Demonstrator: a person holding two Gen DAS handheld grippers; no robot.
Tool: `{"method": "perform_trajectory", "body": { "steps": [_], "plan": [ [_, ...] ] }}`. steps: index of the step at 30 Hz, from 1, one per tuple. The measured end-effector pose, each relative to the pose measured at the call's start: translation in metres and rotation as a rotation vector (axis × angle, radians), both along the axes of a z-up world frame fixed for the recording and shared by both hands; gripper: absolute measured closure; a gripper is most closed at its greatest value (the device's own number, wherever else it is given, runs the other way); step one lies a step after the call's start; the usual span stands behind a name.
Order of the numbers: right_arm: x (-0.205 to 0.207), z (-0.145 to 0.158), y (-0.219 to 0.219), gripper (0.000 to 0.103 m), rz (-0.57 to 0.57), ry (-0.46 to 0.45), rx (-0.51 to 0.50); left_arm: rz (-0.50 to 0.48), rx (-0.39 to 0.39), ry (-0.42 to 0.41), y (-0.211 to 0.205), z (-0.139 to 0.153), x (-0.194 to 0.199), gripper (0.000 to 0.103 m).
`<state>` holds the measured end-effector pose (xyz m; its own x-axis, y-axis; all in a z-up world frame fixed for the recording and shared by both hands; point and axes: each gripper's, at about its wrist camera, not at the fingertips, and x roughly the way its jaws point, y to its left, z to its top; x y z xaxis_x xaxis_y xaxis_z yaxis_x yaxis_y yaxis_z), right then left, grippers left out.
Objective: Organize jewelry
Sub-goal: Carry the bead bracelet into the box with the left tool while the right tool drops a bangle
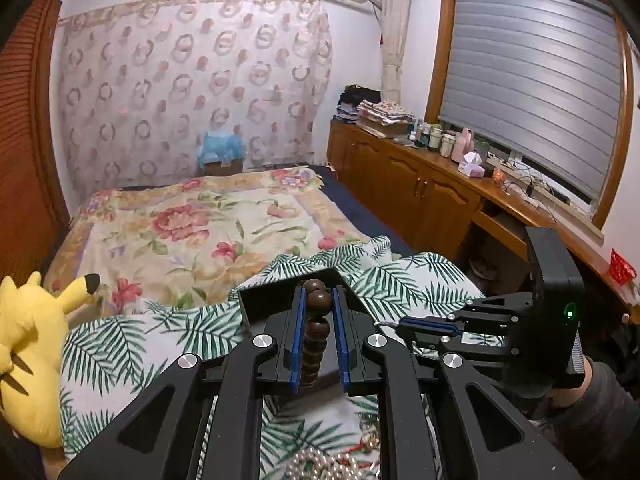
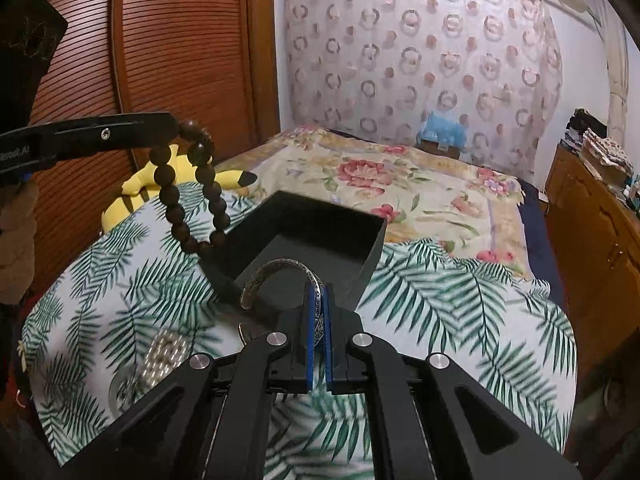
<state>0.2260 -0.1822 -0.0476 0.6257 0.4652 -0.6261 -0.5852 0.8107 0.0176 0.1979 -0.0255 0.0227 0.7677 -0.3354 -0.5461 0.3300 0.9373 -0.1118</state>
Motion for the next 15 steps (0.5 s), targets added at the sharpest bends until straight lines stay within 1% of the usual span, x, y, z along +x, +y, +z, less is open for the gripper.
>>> {"method": "perform_trajectory", "body": {
  "steps": [4, 8, 12, 15],
  "plan": [
    [0.016, 0.001, 0.004, 0.099, 0.001, -0.005, 0.019, 0.005, 0.005, 0.000, -0.002, 0.001, 0.012, 0.091],
    [0.034, -0.005, 0.009, 0.098, 0.003, 0.018, 0.034, 0.015, 0.011, 0.013, -0.001, -0.003, 0.027, 0.091],
    [0.044, -0.018, 0.011, 0.097, 0.023, 0.067, 0.045, 0.018, 0.023, 0.051, -0.005, -0.019, 0.041, 0.091],
    [0.045, -0.020, 0.009, 0.097, 0.014, 0.071, 0.035, 0.016, 0.032, 0.084, -0.005, -0.033, 0.050, 0.091]
  ]
}}
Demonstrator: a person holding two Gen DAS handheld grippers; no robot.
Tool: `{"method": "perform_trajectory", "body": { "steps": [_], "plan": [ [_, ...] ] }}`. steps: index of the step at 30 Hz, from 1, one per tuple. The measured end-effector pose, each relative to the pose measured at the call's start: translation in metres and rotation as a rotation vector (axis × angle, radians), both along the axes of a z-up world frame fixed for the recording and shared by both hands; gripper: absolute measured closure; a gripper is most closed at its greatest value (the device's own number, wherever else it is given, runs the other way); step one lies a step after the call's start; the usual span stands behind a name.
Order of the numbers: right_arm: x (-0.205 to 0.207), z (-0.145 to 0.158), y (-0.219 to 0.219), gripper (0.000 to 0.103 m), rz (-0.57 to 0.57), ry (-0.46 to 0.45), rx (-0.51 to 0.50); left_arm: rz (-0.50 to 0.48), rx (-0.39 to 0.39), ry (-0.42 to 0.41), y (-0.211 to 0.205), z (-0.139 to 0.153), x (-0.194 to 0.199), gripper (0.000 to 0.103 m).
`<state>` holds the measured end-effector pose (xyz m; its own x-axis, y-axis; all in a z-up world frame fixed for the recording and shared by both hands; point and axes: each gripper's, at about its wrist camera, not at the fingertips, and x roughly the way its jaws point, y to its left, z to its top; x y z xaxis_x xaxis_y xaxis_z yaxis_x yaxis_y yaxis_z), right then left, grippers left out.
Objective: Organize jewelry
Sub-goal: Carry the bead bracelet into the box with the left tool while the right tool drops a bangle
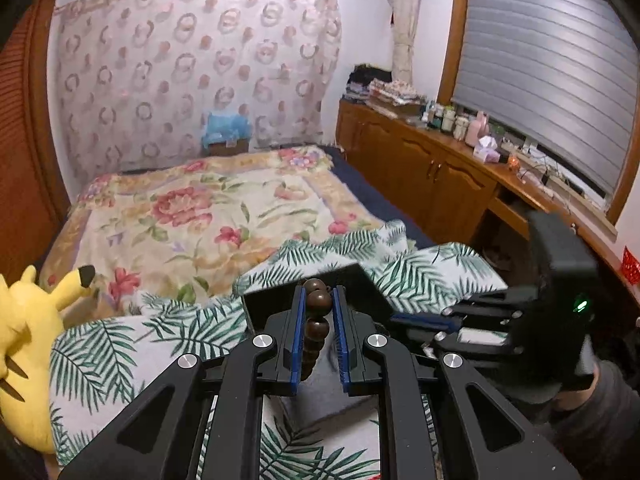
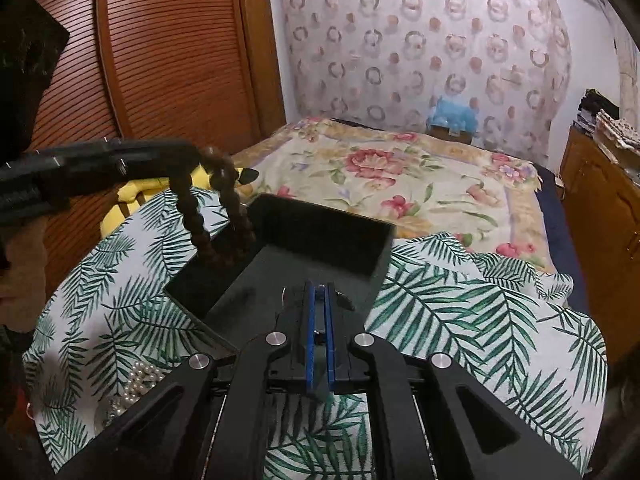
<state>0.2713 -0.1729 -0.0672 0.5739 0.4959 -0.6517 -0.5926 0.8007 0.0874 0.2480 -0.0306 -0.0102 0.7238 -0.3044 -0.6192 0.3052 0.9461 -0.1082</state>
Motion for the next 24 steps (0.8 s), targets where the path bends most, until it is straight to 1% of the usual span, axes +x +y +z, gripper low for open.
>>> {"method": "perform_trajectory", "body": {
  "steps": [5, 11, 12, 14, 19, 21, 24],
  "plan": [
    [-0.006, 0.008, -0.007, 0.097, -0.013, -0.023, -0.010, 0.007, -0.002, 0.030, 0.001, -0.012, 0.006, 0.091],
    [-0.024, 0.017, -0.009, 0.097, -0.016, -0.049, -0.021, 0.011, 0.005, 0.020, 0.002, -0.010, -0.007, 0.089],
    [-0.030, 0.018, -0.009, 0.097, -0.016, -0.056, -0.021, 0.012, 0.009, 0.016, 0.003, -0.009, -0.014, 0.088],
    [-0.041, 0.020, -0.010, 0.097, -0.014, -0.061, -0.014, 0.010, 0.004, 0.012, 0.004, -0.009, -0.025, 0.080],
    [-0.075, 0.019, -0.013, 0.097, -0.023, -0.072, -0.006, 0.016, 0.004, 0.008, 0.013, -0.016, -0.061, 0.079],
    [-0.087, 0.016, -0.014, 0.097, -0.028, -0.064, 0.001, 0.015, -0.005, 0.017, 0.016, -0.021, -0.076, 0.079],
    [-0.101, 0.009, -0.013, 0.097, -0.033, -0.055, -0.001, 0.020, 0.007, 0.016, 0.021, -0.027, -0.095, 0.079]
  ]
}}
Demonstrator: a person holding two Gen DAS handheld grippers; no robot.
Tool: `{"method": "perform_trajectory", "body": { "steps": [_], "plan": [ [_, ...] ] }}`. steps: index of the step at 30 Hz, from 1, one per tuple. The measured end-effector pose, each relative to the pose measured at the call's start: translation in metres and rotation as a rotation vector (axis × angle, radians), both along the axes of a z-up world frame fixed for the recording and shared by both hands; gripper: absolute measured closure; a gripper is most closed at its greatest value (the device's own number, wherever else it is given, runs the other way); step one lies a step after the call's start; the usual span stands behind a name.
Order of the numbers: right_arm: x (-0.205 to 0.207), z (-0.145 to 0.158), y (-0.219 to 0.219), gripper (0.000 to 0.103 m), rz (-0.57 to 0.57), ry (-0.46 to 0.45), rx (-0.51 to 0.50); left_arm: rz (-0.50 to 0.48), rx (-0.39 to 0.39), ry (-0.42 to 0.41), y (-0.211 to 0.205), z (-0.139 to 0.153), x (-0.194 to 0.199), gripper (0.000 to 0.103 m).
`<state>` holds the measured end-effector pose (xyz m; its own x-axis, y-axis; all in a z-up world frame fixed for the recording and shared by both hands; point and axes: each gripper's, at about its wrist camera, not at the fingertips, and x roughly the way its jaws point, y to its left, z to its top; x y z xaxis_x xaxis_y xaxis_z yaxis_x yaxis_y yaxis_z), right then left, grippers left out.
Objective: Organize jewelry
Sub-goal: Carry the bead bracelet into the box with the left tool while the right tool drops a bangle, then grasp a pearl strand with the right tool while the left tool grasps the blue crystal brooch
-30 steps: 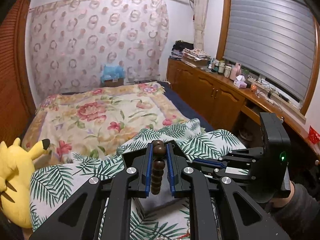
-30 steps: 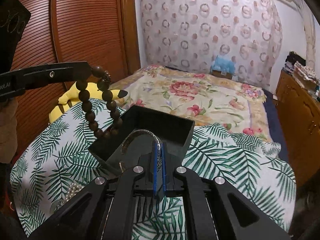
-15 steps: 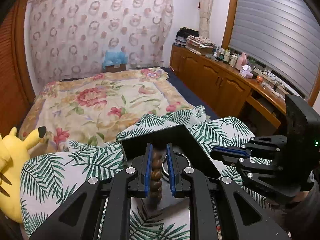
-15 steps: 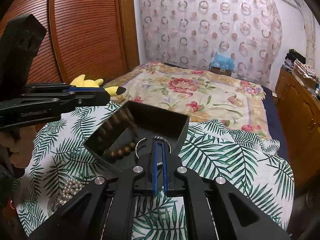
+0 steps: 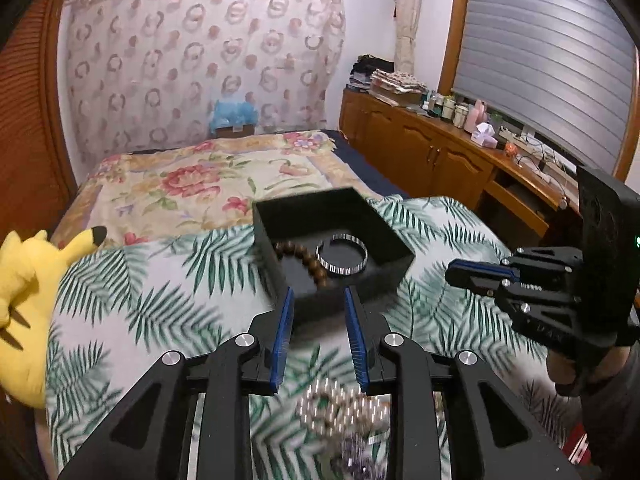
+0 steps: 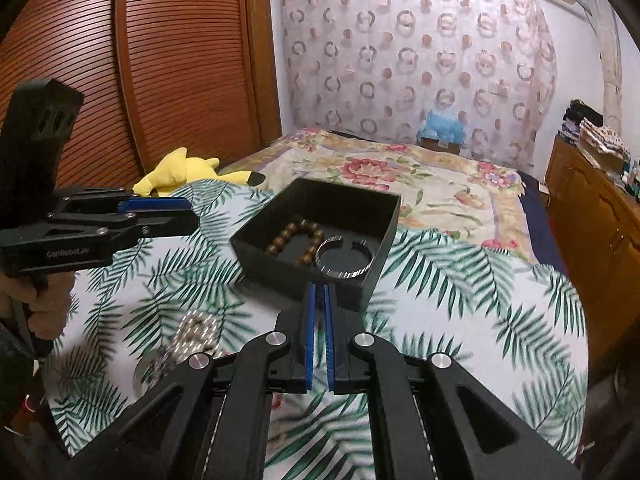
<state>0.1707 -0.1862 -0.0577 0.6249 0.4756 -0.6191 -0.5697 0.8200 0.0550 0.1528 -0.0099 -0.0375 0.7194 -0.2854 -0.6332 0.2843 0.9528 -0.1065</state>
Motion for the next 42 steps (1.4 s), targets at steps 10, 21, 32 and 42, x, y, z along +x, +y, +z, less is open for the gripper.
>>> {"method": "perform_trajectory", "body": {
  "steps": [10, 21, 32, 42],
  "plan": [
    [-0.038, -0.017, 0.006, 0.097, -0.015, 0.035, 0.006, 0.002, 0.003, 0.035, 0.012, -0.028, -0.049, 0.077],
    [-0.055, -0.026, 0.046, 0.085, 0.064, 0.054, -0.026, 0.064, -0.012, 0.041, 0.040, -0.044, -0.089, 0.071],
    [-0.042, -0.048, 0.084, 0.074, 0.139, 0.117, -0.094, 0.078, -0.025, 0.044, 0.054, -0.048, -0.103, 0.070],
    [-0.031, -0.057, 0.096, 0.077, 0.178, 0.166, -0.116, 0.061, -0.030, 0.054, 0.048, -0.050, -0.102, 0.070]
  ]
}}
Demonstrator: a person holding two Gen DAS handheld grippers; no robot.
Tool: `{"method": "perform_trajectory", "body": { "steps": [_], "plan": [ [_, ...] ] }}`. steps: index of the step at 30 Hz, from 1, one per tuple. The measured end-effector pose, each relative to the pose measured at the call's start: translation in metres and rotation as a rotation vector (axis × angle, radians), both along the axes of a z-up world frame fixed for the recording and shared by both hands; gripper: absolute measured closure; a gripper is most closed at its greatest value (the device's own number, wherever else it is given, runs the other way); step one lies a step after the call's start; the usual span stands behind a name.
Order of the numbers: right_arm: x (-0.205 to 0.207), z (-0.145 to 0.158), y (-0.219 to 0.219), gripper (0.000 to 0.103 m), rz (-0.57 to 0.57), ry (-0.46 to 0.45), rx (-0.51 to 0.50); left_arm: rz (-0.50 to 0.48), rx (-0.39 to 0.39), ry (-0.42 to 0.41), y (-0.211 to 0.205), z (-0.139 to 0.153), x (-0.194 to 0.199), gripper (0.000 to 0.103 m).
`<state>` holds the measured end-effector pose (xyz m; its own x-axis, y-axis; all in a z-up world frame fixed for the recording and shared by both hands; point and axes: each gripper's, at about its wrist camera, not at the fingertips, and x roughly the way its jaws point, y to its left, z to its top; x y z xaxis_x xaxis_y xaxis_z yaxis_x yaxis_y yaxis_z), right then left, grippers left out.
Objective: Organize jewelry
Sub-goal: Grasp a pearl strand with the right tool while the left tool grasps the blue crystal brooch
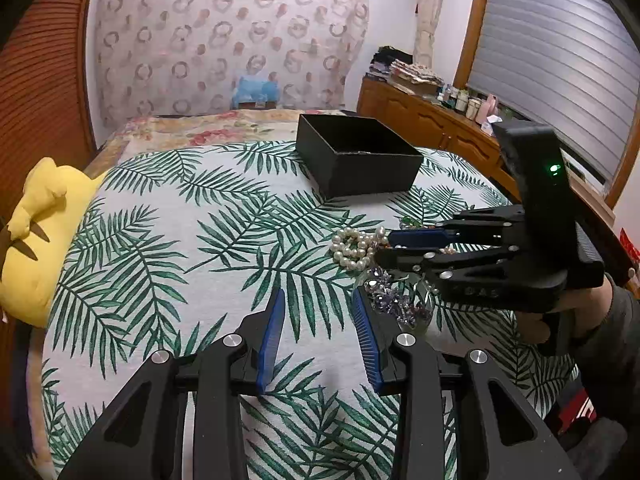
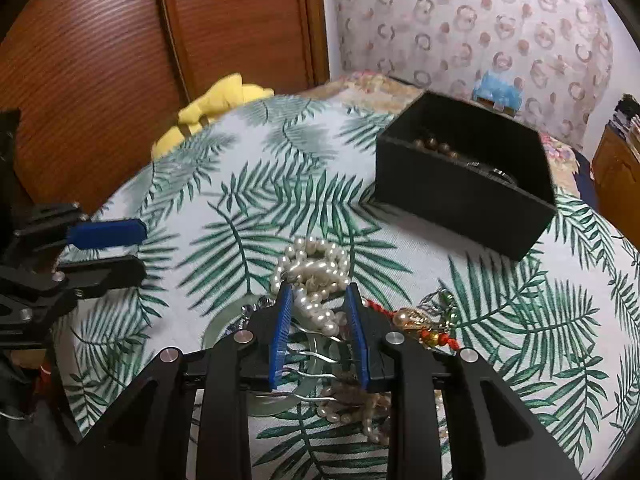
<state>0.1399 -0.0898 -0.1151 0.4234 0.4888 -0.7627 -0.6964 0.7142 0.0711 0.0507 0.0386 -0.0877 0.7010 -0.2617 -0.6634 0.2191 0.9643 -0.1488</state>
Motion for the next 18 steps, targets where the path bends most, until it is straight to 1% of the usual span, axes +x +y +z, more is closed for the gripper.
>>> {"method": "perform_trajectory", "body": {
  "steps": [1, 2, 3, 8, 13, 18],
  "plan": [
    [0.001, 0.000, 0.001, 0.081, 0.008, 0.007, 0.006, -0.001, 0.001, 0.000, 0.000, 0.000, 0.000, 0.070],
    [0.001, 0.001, 0.001, 0.091, 0.006, 0.007, 0.005, -0.002, 0.001, 0.000, 0.000, -0.001, 0.000, 0.070],
    [0.002, 0.003, 0.002, 0.093, 0.000, 0.000, -0.002, -0.002, 0.002, 0.000, -0.001, 0.000, 0.000, 0.070],
    [0.003, 0.014, -0.007, 0.095, -0.017, -0.026, 0.040, -0.006, 0.004, 0.000, -0.003, 0.000, 0.000, 0.070],
    [0.003, 0.042, -0.024, 0.095, -0.058, -0.086, 0.095, -0.015, 0.004, 0.013, -0.008, -0.003, 0.003, 0.070],
    [0.002, 0.069, -0.039, 0.095, -0.080, -0.153, 0.114, -0.038, -0.007, 0.028, -0.016, -0.006, 0.008, 0.070]
  ]
}}
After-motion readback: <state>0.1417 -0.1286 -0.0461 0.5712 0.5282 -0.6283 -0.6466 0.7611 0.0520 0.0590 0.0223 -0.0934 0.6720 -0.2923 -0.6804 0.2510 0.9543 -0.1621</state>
